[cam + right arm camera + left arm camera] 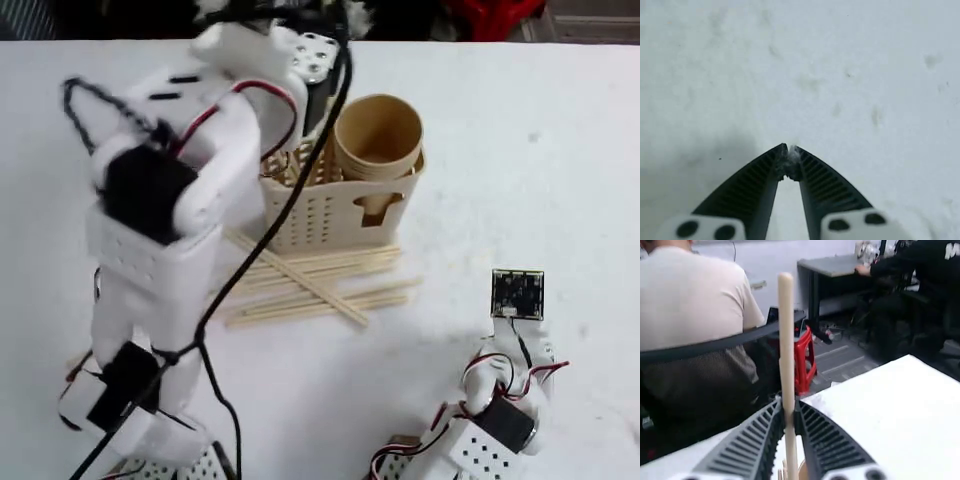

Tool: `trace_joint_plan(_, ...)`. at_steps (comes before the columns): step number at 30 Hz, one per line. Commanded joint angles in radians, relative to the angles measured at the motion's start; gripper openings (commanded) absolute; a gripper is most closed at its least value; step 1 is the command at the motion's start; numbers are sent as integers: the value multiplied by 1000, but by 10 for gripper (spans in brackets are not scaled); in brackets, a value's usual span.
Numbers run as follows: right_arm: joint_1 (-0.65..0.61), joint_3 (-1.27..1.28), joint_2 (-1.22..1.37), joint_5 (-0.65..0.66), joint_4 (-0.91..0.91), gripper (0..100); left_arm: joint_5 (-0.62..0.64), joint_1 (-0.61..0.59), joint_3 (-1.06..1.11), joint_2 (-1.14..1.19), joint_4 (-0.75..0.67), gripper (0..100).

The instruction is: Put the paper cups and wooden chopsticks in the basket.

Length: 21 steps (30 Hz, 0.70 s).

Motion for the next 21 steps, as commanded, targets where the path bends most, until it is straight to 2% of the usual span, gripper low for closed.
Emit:
trace_joint_plan(1,2,8,8,6,-18,18,11,-51,37,-8,-46,24)
trace_joint_plan(5,2,8,8,6,-18,18,11,-67,38,-7,-38,31)
trace_joint_plan(9,2,8,8,6,-18,18,9,-67,38,-7,-21,98)
trace_joint_plan(19,2,8,8,6,-18,18,5,-68,29,-10,15,74)
trace_joint_plan(21,2,8,8,6,-18,18,-52,-68,28,-13,66,67)
